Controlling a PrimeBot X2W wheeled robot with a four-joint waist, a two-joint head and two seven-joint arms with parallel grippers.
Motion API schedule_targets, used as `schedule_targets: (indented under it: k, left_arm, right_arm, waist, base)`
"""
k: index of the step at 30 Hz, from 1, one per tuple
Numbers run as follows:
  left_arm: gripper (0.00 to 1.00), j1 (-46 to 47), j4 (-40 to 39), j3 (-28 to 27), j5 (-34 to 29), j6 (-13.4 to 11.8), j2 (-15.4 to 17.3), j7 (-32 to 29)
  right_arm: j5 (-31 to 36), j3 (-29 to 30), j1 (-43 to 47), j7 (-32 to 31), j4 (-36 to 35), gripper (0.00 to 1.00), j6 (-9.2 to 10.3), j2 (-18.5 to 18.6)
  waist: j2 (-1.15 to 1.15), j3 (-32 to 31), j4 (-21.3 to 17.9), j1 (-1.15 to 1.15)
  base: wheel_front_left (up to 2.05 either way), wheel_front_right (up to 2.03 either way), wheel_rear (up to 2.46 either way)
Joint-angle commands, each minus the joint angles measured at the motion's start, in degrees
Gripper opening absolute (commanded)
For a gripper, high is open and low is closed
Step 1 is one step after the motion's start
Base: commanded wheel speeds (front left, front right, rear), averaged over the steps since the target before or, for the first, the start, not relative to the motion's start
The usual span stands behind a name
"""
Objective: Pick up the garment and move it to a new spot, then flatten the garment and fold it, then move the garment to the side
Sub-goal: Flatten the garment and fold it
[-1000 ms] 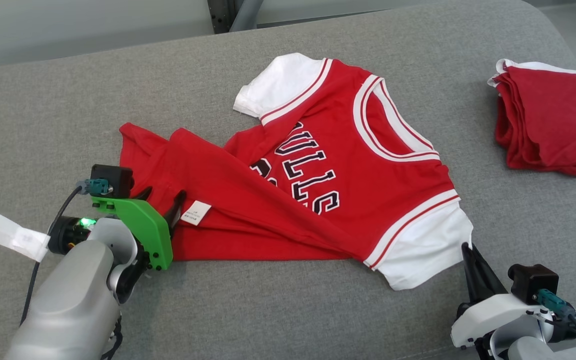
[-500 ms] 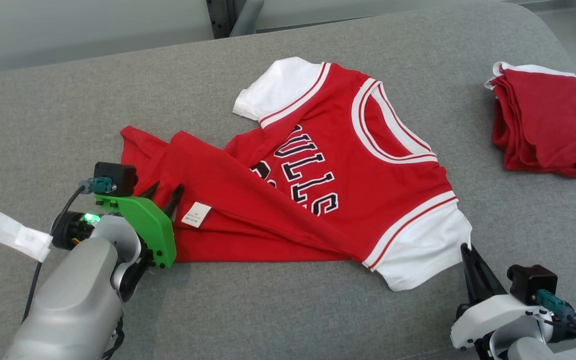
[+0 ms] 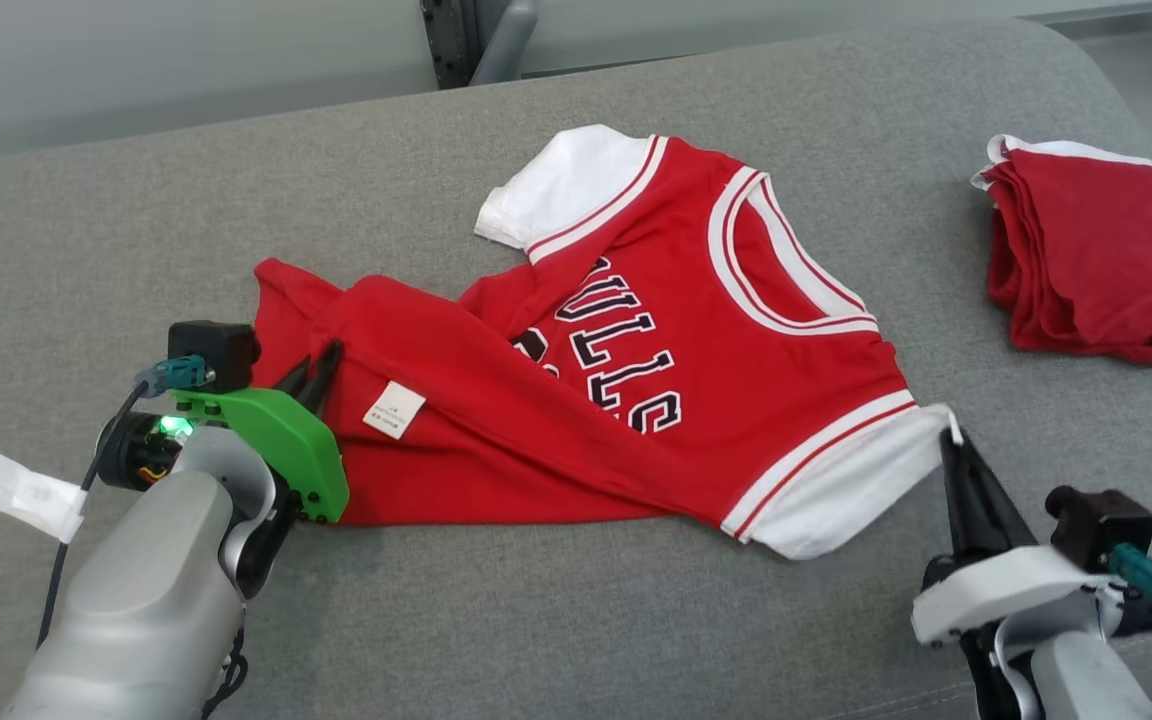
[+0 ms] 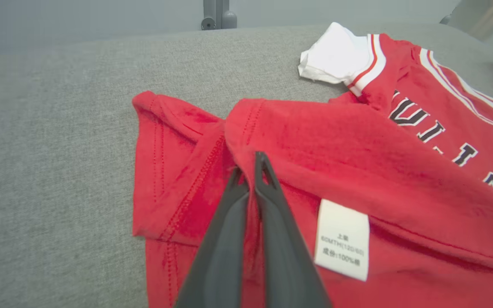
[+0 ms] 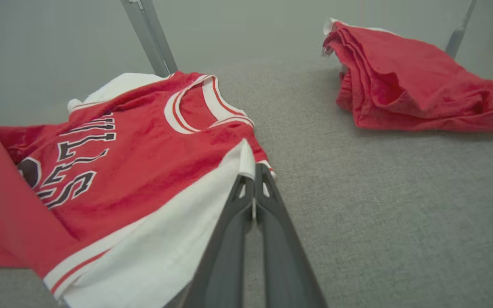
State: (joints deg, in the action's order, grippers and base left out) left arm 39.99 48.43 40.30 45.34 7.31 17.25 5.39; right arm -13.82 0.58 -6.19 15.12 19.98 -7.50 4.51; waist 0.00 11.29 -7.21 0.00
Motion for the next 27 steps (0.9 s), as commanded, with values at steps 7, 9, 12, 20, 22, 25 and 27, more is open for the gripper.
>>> schedule_targets:
  k: [7, 9, 12, 20, 22, 25, 27]
  left_arm:
    - [0.00, 2.1, -5.7, -2.8, 1.5, 0.1, 3.5, 4.7]
    - [0.00, 3.2, -8.3, -3.5, 1.9, 0.1, 5.3, 4.5]
    - [0.00, 5.6, -12.5, -4.4, 1.2, -0.4, 8.4, 3.7]
    - [0.00, 10.0, -25.4, -7.8, 2.1, -2.6, 15.3, -0.9]
    - [0.00, 10.8, -29.0, -8.8, 2.7, -3.5, 17.4, -2.7]
    - [0.00, 11.7, -32.9, -9.9, 3.6, -4.7, 19.8, -6.0]
    - [0.00, 11.9, -34.3, -9.8, 4.0, -5.2, 20.7, -8.4]
  right_arm:
    - [-4.4, 0.0, -9.1, 0.0, -8.6, 0.00, 0.03, 3.0]
    - [-5.3, -0.4, -12.5, 0.0, -9.8, 0.00, 0.03, 4.5]
    - [-5.9, -0.6, -18.3, 0.0, -10.4, 0.00, 0.03, 6.7]
    - [-7.7, -1.2, -29.4, 0.0, -13.5, 0.00, 0.03, 10.8]
    - [-8.0, -1.4, -32.0, 0.0, -14.6, 0.00, 0.03, 12.4]
    - [-8.4, -1.9, -35.7, -0.1, -14.5, 0.00, 0.03, 14.6]
    - [-8.8, -2.7, -37.8, -0.9, -13.3, 0.00, 0.03, 15.8]
  waist:
    - [0.00, -8.9, 2.6, 0.00]
    - [0.00, -10.8, 3.2, 0.00]
    - [0.00, -12.6, 4.0, 0.00]
    - [0.00, -15.6, 6.2, 0.00]
    - [0.00, -15.6, 6.6, 0.00]
    - [0.00, -14.7, 7.1, 0.00]
    - [0.00, -13.7, 7.4, 0.00]
  base:
    - [0.00, 0.00, 0.00]
    - [0.00, 0.00, 0.00]
    - [0.00, 0.00, 0.00]
    - [0.00, 0.00, 0.00]
    - [0.00, 0.00, 0.00]
    - [0.00, 0.00, 0.00]
    - [0.00, 0.00, 0.00]
